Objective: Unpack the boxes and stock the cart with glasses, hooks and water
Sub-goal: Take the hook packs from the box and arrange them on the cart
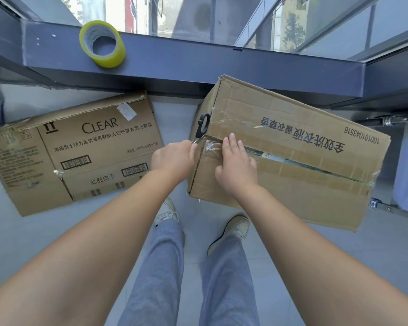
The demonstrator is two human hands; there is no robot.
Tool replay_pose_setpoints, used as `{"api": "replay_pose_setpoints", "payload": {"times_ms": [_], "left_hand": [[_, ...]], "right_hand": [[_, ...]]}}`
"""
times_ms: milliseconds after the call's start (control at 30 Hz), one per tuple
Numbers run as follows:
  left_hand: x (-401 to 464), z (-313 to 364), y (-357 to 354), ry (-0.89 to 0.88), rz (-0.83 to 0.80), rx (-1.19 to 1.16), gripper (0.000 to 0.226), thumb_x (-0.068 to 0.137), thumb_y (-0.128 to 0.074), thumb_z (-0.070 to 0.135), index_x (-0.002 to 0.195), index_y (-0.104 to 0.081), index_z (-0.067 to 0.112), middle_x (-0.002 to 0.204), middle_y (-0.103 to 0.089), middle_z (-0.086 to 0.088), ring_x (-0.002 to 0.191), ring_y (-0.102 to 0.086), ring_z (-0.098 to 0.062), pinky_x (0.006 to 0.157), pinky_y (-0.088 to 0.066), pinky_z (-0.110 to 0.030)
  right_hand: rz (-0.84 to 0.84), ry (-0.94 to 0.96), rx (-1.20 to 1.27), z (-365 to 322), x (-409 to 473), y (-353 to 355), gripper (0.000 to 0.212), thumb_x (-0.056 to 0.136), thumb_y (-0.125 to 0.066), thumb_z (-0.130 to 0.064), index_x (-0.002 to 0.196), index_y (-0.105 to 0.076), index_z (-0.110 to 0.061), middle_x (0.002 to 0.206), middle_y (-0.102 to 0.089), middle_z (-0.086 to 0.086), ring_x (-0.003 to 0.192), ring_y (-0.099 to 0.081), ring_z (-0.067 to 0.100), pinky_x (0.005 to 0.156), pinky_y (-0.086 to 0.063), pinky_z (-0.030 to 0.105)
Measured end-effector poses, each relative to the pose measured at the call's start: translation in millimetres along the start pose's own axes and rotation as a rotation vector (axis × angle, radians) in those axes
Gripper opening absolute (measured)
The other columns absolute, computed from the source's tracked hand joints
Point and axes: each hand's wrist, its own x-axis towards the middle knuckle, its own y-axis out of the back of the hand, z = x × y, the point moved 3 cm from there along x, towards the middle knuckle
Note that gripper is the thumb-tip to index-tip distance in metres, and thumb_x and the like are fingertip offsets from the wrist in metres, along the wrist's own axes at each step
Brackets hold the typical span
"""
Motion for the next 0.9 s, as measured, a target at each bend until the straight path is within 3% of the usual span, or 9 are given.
{"api": "replay_pose_setpoints", "payload": {"times_ms": [300, 433, 500, 533, 600, 633, 700, 833, 900], "left_hand": [[-41.1, -14.0, -31.5, 0.024, -0.04, -0.022, 0.038, 0.103, -0.022, 0.036, 0.091, -0.048, 0.012, 0.101, -0.064, -0.016, 0.095, -0.058, -0.036, 0.068, -0.032, -0.035], [-55.9, -17.4, -42.4, 0.064, -0.08, -0.066, 0.034, 0.103, -0.02, 0.037, 0.083, -0.038, 0.016, 0.1, -0.063, -0.016, 0.093, -0.057, -0.035, 0.067, -0.032, -0.034], [-62.8, -18.8, -43.7, 0.098, -0.085, -0.075, 0.035, 0.103, -0.02, 0.038, 0.082, -0.038, 0.016, 0.101, -0.063, -0.016, 0.094, -0.057, -0.035, 0.068, -0.032, -0.034], [-68.1, -18.2, -43.1, 0.13, -0.076, -0.089, 0.035, 0.103, -0.02, 0.038, 0.082, -0.038, 0.016, 0.102, -0.063, -0.016, 0.094, -0.057, -0.035, 0.068, -0.033, -0.034], [-78.1, -11.4, -38.5, 0.214, -0.02, -0.154, 0.036, 0.103, -0.019, 0.038, 0.084, -0.04, 0.014, 0.103, -0.063, -0.016, 0.094, -0.057, -0.036, 0.068, -0.034, -0.035], [-80.8, -5.1, -34.6, 0.251, 0.017, -0.199, 0.037, 0.103, -0.02, 0.037, 0.087, -0.042, 0.012, 0.104, -0.063, -0.016, 0.095, -0.057, -0.036, 0.069, -0.035, -0.036], [-79.8, 10.2, -27.5, 0.269, 0.047, -0.311, 0.032, 0.101, -0.027, 0.035, 0.097, -0.046, 0.01, 0.106, -0.062, -0.013, 0.098, -0.057, -0.035, 0.072, -0.037, -0.037], [-72.7, 38.0, -10.5, 0.162, -0.003, -0.423, 0.023, 0.095, -0.042, 0.028, 0.112, -0.048, 0.013, 0.115, -0.052, -0.008, 0.105, -0.055, -0.029, 0.073, -0.037, -0.034], [-74.4, 46.0, -5.4, 0.102, -0.033, -0.355, 0.033, 0.094, -0.043, 0.023, 0.126, -0.043, 0.012, 0.12, -0.047, -0.009, 0.111, -0.052, -0.029, 0.079, -0.04, -0.036]], "right_hand": [[0.008, 0.013, -0.01, -3.9, -9.1, -9.9, 0.068, 0.094, -0.035, -0.015, 0.151, 0.002, -0.016, 0.158, 0.014, -0.004, 0.146, 0.006, 0.014, 0.115, -0.012, 0.043], [-0.009, 0.008, 0.01, -2.5, -20.4, -19.0, 0.067, 0.093, -0.034, -0.013, 0.152, -0.001, -0.015, 0.159, 0.011, -0.003, 0.146, 0.004, 0.014, 0.115, -0.013, 0.042], [0.049, -0.02, 0.081, -1.0, -28.9, -21.8, 0.06, 0.094, -0.036, -0.014, 0.15, -0.014, -0.01, 0.159, -0.006, 0.003, 0.145, -0.009, 0.019, 0.113, -0.018, 0.04], [0.122, -0.03, 0.153, -0.4, -33.7, -22.3, 0.05, 0.094, -0.038, -0.015, 0.143, -0.029, -0.007, 0.152, -0.025, 0.008, 0.14, -0.023, 0.023, 0.109, -0.024, 0.039], [0.276, -0.037, 0.389, -4.9, -45.2, -20.4, 0.025, 0.094, -0.044, -0.019, 0.113, -0.054, -0.005, 0.116, -0.052, 0.01, 0.112, -0.047, 0.026, 0.091, -0.036, 0.035], [0.299, -0.04, 0.524, -10.3, -50.5, -19.1, 0.018, 0.094, -0.047, -0.021, 0.098, -0.057, -0.007, 0.1, -0.054, 0.007, 0.098, -0.05, 0.025, 0.081, -0.038, 0.034], [0.244, -0.029, 0.687, -25.0, -55.8, -17.6, 0.021, 0.092, -0.051, -0.028, 0.086, -0.058, -0.009, 0.089, -0.057, 0.005, 0.084, -0.052, 0.021, 0.074, -0.039, 0.031], [0.125, -0.116, 0.841, -36.5, -51.7, -4.8, 0.036, 0.091, -0.05, -0.036, 0.107, -0.063, -0.006, 0.104, -0.065, 0.007, 0.098, -0.059, 0.021, 0.089, -0.047, 0.036], [0.098, -0.139, 0.874, -31.3, -48.2, 5.0, 0.031, 0.093, -0.049, -0.031, 0.094, -0.064, -0.004, 0.092, -0.066, 0.008, 0.09, -0.059, 0.025, 0.083, -0.046, 0.036]]}}
